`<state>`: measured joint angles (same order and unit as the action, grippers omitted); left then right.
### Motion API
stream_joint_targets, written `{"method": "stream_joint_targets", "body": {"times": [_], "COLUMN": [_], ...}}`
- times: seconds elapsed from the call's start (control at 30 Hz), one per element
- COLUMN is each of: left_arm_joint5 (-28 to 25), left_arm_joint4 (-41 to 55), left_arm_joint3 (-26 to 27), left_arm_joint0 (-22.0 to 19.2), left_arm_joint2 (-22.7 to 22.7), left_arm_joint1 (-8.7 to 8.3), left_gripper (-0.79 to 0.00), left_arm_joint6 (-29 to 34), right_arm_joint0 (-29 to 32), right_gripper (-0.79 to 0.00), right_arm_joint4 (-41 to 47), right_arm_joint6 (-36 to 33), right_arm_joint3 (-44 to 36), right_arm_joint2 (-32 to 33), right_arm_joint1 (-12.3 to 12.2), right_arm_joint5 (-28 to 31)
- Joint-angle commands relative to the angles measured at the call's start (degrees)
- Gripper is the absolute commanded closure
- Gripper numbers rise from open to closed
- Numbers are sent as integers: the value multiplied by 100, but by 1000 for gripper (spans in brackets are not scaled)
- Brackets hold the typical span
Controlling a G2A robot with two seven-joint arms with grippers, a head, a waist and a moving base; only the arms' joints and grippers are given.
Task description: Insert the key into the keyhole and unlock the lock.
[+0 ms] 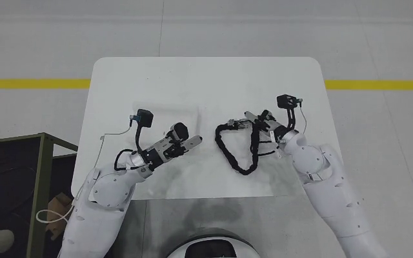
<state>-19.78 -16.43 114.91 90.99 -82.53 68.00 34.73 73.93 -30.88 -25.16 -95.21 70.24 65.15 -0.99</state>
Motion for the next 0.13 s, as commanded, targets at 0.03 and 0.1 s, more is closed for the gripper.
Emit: {"method": "stream_joint_targets", "body": {"times": [0.03, 0.1], "left_arm_joint5": [0, 0], "left_arm_joint4": [0, 1], "left_arm_joint3": [0, 0], "left_arm_joint0": [0, 0], "left_arm_joint2": [0, 0], "left_arm_joint1": [0, 0], "left_gripper": [-785, -785], "left_arm_joint6": [0, 0], "right_arm_joint0": [38, 42], "right_gripper": [-647, -714], "right_arm_joint4": [-165, -180], "right_arm_joint6": [62, 65], "right_arm_joint3": [-61, -66], "right_arm_joint2": [-1, 3], "right_arm_joint1": [-2, -4], "right_arm_joint5": [-52, -60]}}
